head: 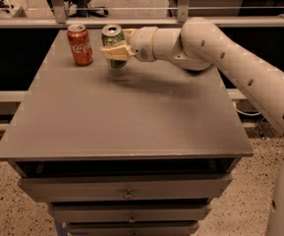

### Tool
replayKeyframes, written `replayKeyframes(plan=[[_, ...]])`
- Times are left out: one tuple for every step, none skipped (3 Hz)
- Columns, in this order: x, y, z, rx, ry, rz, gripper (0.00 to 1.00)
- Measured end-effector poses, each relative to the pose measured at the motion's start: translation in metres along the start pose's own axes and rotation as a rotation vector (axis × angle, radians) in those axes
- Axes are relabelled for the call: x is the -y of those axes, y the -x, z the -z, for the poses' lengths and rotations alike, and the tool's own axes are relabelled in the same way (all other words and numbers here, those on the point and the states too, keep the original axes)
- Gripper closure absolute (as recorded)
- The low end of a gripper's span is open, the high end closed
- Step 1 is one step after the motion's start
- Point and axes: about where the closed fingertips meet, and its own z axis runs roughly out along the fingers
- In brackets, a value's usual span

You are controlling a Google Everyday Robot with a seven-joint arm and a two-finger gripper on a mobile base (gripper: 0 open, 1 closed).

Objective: Move green can near coke can

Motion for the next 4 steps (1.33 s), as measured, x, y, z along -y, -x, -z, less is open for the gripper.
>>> replayKeyframes(plan=[[0.019,-0.012,-0.022,0.028,-0.024,-0.047,1.0],[0.028,-0.011,-0.041,0.058,-0.028,-0.083,1.0],[0.03,-0.008,-0.057,0.08,-0.02,-0.123,1.0],[0.027,-0.012,-0.069,0.064,-0.002,-0.153,0.82]])
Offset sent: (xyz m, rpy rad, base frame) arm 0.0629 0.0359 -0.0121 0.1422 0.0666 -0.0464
